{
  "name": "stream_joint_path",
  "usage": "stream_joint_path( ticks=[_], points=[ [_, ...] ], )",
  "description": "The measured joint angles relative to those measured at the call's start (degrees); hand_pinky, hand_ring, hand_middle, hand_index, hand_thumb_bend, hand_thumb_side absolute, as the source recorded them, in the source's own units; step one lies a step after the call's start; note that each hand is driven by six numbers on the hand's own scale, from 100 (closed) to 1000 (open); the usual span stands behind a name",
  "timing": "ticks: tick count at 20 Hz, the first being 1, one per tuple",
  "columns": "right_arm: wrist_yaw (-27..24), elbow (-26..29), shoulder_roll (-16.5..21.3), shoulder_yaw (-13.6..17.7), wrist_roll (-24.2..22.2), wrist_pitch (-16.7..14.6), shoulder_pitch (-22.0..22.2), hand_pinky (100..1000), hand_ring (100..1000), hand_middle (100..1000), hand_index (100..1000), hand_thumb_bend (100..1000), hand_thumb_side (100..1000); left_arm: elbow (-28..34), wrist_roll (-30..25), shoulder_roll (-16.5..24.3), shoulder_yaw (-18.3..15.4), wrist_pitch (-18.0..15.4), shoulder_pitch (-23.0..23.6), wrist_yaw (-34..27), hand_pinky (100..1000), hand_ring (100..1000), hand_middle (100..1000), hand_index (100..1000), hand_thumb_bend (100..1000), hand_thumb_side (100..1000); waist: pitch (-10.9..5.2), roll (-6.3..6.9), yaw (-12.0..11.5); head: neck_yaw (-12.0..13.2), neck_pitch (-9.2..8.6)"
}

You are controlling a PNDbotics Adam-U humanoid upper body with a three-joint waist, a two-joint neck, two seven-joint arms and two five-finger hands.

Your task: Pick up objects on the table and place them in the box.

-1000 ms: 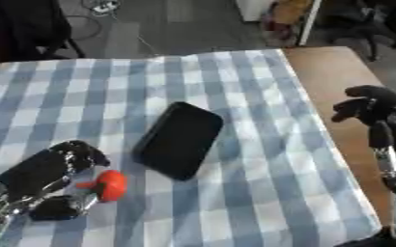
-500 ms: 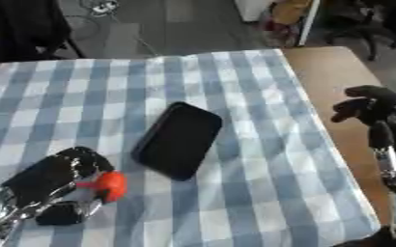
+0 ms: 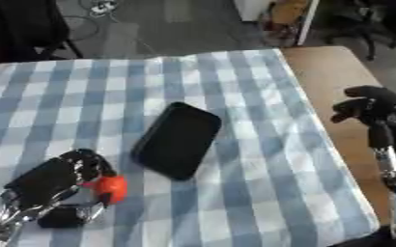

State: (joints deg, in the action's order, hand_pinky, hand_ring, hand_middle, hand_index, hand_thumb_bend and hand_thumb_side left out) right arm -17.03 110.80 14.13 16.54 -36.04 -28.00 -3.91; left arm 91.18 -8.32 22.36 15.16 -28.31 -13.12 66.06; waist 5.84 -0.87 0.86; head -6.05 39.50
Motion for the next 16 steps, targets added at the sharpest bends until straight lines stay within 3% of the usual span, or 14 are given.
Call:
stream_joint_path(
  ticks=[3, 7, 12, 16],
  points=[
    [0.0, 0.0, 0.0, 0.0, 0.0, 0.0, 0.0, 612, 697, 773, 873, 100, 460, 1.1, -0.5, 0.1, 0.1, -0.3, 0.7, 0.3, 872, 770, 643, 812, 404, 815, 0.0, 0.01, 0.0, 0.0, 0.0],
    [0.0, 0.0, 0.0, 0.0, 0.0, 0.0, 0.0, 612, 697, 773, 873, 100, 460, 2.5, -1.9, 0.6, 0.3, -0.8, 1.5, 0.8, 863, 761, 593, 794, 440, 605, 0.0, 0.01, 0.0, 0.0, 0.0],
    [0.0, 0.0, 0.0, 0.0, 0.0, 0.0, 0.0, 612, 697, 773, 873, 100, 460, 3.2, -3.8, 0.9, 0.3, -1.4, 1.7, 1.4, 856, 744, 541, 760, 331, 424, 0.0, 0.01, -0.1, 0.0, 0.0],
    [0.0, 0.0, 0.0, 0.0, 0.0, 0.0, 0.0, 612, 697, 772, 873, 100, 460, 3.2, -4.7, 0.9, 0.3, -1.4, 1.7, 1.5, 846, 726, 510, 720, 242, 348, 0.0, 0.01, -0.1, 0.0, 0.0]
  ],
)
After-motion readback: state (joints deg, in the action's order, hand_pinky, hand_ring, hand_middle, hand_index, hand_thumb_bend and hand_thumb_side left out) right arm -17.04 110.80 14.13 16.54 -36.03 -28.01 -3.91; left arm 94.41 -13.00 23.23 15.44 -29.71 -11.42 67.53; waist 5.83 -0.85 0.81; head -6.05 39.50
